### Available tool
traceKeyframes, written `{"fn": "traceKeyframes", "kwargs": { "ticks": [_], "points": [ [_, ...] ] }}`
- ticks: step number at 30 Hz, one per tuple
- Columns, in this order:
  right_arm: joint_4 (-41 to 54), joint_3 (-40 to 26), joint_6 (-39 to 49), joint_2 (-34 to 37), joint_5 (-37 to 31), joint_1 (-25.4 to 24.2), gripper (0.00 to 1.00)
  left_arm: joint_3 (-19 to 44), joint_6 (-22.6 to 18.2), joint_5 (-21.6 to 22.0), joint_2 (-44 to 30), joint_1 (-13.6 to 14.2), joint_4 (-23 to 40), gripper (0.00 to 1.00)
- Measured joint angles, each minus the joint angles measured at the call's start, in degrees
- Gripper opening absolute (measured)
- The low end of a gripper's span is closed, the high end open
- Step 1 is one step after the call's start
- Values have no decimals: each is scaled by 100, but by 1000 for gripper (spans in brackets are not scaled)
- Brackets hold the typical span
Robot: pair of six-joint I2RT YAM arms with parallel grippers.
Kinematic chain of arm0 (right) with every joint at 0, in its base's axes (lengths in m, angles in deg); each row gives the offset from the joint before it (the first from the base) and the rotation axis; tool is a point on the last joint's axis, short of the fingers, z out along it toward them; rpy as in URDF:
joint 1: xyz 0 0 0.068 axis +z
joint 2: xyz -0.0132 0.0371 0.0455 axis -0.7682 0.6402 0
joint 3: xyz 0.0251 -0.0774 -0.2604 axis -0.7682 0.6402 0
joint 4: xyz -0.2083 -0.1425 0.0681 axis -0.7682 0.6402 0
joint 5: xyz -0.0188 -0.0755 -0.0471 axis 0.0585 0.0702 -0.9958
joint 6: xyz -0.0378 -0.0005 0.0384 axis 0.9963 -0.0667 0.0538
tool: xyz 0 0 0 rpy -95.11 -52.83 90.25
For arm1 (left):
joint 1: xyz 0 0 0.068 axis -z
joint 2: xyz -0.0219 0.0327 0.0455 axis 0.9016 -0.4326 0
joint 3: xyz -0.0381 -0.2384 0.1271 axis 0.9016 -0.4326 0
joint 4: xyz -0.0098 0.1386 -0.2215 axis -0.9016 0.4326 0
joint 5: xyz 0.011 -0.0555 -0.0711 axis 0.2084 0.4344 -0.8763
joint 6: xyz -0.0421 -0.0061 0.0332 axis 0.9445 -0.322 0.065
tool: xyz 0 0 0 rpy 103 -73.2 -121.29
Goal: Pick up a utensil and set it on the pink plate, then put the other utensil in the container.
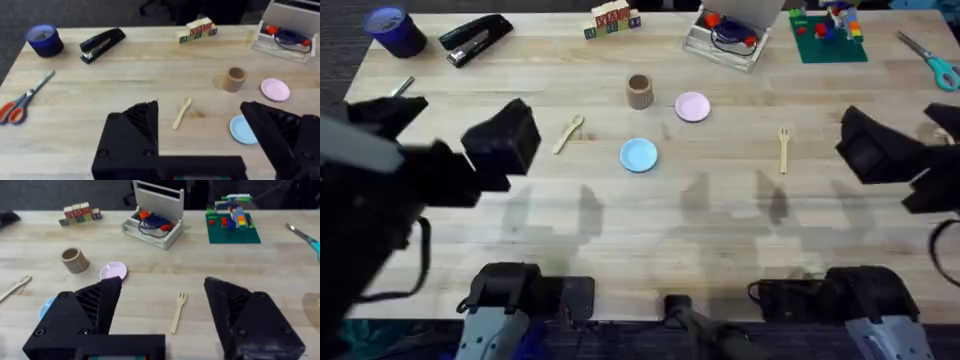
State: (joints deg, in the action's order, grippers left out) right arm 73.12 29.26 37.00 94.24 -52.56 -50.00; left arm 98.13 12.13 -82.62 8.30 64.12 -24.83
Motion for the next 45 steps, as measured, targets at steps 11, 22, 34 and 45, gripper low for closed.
{"fn": "traceKeyframes", "kwargs": {
  "ticks": [11, 22, 34, 45],
  "points": [
    [1374, -1657, -2, 1649, 0, 2, 996, 1813, 0, -2, -2151, 0, 1543, 993],
    [2709, -2987, -2, 3186, 0, 2, 996, 3138, 0, -91, -3752, 0, 2579, 992],
    [2783, -3259, -2, 3712, 0, 2, 995, 3397, -15, -289, -4422, 0, 2835, 993],
    [2593, -3268, -2, 3712, 0, 1, 996, 3404, -420, -291, -4993, 0, 2906, 993]
  ]
}}
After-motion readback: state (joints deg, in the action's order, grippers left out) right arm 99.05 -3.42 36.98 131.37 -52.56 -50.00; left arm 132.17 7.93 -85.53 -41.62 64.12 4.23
